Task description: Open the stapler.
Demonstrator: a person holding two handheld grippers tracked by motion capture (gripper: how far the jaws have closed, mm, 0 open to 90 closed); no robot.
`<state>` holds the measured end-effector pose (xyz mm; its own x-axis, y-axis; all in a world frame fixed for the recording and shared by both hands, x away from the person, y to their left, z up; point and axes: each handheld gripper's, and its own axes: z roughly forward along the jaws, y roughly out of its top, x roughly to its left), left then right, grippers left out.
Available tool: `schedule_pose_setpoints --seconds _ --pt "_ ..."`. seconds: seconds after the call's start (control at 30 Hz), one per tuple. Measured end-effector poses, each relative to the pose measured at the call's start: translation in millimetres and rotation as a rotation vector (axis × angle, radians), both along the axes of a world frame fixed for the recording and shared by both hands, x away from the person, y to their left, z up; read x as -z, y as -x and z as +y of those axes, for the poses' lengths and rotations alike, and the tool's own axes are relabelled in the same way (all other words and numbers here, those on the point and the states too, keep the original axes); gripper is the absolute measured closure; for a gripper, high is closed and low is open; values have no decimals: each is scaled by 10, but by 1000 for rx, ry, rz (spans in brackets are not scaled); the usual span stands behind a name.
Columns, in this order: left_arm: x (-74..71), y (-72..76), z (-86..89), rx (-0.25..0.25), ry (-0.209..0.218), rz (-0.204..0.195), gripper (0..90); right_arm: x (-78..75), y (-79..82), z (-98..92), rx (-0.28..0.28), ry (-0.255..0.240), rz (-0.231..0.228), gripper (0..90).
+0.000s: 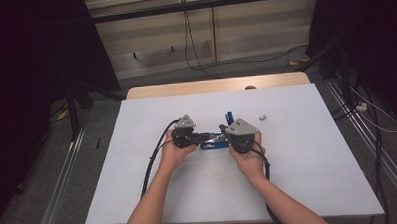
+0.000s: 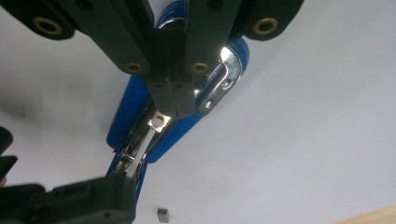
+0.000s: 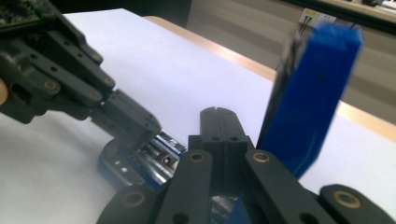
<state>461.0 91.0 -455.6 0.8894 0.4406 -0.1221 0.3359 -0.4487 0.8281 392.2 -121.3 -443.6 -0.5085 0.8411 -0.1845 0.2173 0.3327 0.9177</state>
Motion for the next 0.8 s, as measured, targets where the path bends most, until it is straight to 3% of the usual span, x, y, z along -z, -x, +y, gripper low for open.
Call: schedule_pose_setpoints --seconds 0.2,0.33,0.63,0.77,0.8 --pt "1 -5 2 2 3 4 900 -37 1 -12 6 28 -7 900" --pt "3 -6 4 2 5 6 900 -62 -40 -126 32 -8 8 900" --pt "2 -2 2 -1 2 3 900 -76 -36 -168 31 11 9 900" --pt "4 0 4 1 2 -2 900 -71 -42 -229 44 0 23 900" --pt "5 5 3 1 2 -4 900 -52 -54 -277 47 -23 39 900"
